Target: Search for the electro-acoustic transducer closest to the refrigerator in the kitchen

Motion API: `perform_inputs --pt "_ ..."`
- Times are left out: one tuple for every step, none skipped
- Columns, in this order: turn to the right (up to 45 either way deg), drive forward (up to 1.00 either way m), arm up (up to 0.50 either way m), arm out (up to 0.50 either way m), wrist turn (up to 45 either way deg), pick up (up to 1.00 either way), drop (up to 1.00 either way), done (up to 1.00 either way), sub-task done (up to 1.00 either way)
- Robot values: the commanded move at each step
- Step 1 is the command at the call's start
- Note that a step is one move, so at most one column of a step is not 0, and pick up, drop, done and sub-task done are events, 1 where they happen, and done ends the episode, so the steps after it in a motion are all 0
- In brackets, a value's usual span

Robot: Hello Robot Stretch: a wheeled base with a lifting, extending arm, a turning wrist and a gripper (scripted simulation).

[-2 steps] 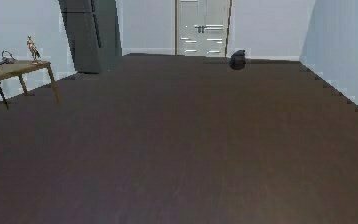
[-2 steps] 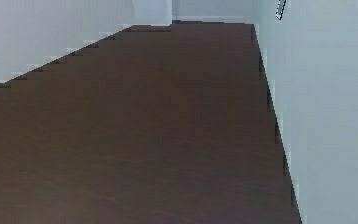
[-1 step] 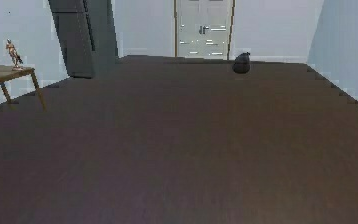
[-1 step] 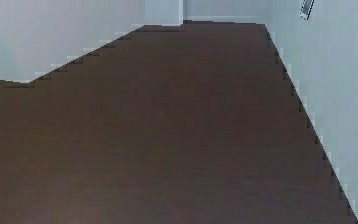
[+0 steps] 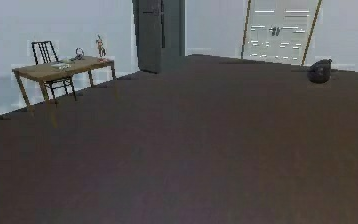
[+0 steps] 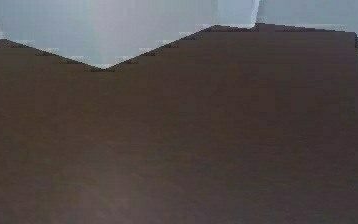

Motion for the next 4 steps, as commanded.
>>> perform_inputs --pt "0.0 1.00 0.00 0.00 0.0 0.00 0.00 0.00 0.00" --pt "0.0 1.00 0.00 0.00 0.0 0.00 0.00 0.00 0.00" --pt "0.0 1.00 0.00 0.00 0.0 0.00 0.00 0.00 0.00" --pt "0.0 1.00 0.00 0.00 0.0 0.00 0.00 0.00 0.00"
